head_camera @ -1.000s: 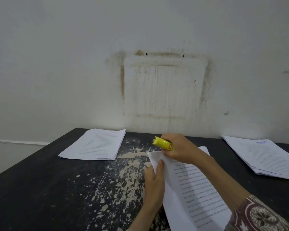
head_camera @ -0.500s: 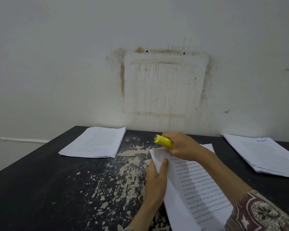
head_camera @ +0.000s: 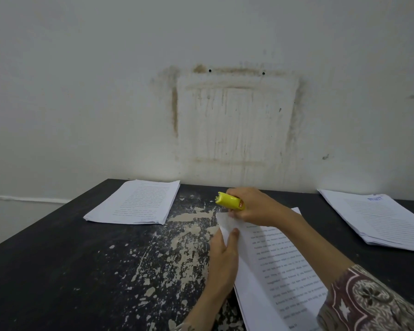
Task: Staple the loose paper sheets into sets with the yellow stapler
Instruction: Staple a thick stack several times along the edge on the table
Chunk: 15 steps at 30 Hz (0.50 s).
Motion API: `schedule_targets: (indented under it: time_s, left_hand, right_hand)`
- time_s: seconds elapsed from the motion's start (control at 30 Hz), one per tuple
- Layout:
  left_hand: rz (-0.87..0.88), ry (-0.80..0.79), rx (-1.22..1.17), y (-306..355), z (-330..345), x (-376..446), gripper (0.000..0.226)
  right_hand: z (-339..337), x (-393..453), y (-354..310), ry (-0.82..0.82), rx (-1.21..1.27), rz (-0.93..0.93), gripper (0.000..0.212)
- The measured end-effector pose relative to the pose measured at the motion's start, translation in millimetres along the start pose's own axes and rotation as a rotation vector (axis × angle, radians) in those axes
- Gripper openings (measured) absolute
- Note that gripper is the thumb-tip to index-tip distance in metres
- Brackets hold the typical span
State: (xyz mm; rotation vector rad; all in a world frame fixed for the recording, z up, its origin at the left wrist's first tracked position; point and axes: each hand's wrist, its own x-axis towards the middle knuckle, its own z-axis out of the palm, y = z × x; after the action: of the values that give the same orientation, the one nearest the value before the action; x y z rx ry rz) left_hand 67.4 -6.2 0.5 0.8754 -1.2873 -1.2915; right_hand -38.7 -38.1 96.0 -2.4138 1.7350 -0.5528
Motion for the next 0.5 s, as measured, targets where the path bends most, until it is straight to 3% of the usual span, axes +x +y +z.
schedule_targets:
  time_s: [0.2,0.33,0.43,0.5]
  left_hand:
    - [0.085,-0.008,-0.014,2,-1,-1,0.02]
    - [0.062,0.02,-0.033,0,-2,2,0.02]
    - [0.048,0.027,-0.037,1,-1,2,0.018]
    - [0.058,0.026,-0.027,1,-1,1,0.016]
  right_hand:
    - [3,5,1,-0.033,0.005,0.044,0.02]
    - [0,8,-2,0.218,0.289,0.133,0.032]
    - [-2,12,-5,0.439,0.634,0.251,0.04]
    - [1,16,-5,0.498,0.808,0.321,0.039]
